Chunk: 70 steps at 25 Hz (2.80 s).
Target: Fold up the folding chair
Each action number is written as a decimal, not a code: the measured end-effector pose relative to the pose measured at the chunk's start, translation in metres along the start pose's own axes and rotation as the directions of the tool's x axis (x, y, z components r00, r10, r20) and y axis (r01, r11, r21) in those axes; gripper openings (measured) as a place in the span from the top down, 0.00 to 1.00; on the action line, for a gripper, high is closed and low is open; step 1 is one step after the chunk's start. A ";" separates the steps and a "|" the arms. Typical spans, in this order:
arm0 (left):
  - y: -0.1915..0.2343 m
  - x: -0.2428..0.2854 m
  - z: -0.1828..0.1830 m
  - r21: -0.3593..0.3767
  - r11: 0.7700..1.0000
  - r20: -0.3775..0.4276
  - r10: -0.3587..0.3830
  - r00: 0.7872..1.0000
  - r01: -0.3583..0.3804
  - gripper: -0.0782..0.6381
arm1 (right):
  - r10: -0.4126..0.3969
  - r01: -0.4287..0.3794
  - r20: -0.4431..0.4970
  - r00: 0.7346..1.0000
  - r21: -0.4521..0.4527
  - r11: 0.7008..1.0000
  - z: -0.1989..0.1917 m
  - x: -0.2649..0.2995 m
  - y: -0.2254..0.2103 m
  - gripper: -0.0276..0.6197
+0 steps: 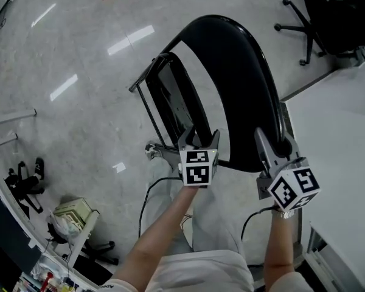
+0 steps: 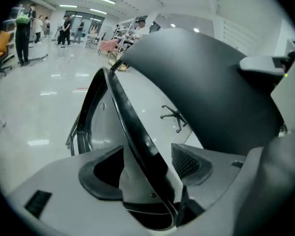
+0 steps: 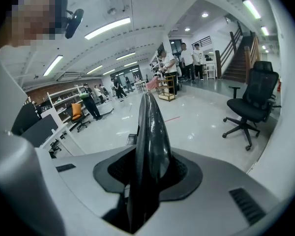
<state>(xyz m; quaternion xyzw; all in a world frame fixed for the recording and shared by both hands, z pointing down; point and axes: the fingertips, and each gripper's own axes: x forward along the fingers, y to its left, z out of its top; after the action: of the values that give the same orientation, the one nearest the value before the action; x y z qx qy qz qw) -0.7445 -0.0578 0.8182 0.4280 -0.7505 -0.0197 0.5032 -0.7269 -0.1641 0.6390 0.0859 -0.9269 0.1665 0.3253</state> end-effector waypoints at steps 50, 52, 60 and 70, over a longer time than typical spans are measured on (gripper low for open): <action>-0.050 -0.160 0.224 0.751 -0.489 -0.494 0.028 0.869 0.443 0.48 | 0.115 -0.104 -0.148 0.982 0.080 0.991 -0.020 -0.015 0.135 0.85; -0.047 -0.154 0.223 0.663 -0.587 -0.528 0.075 0.846 0.465 0.48 | 0.097 -0.086 -0.143 0.985 0.079 0.993 -0.018 -0.016 0.140 0.84; -0.013 -0.146 0.177 0.263 -0.688 -0.701 0.346 0.624 0.677 0.48 | 0.056 -0.051 -0.137 0.989 0.036 0.998 -0.013 -0.007 0.170 0.85; 0.015 -0.155 0.161 0.042 -0.635 -0.697 0.534 0.478 0.772 0.72 | 0.002 0.003 -0.121 0.993 0.038 0.999 -0.015 -0.008 0.177 0.84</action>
<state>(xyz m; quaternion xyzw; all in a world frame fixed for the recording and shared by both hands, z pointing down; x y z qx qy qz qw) -0.8587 -0.0098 0.6311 0.7566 0.1872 0.6264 0.0148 -0.7596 0.0065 0.5996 0.0820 -0.9022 0.1888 0.3792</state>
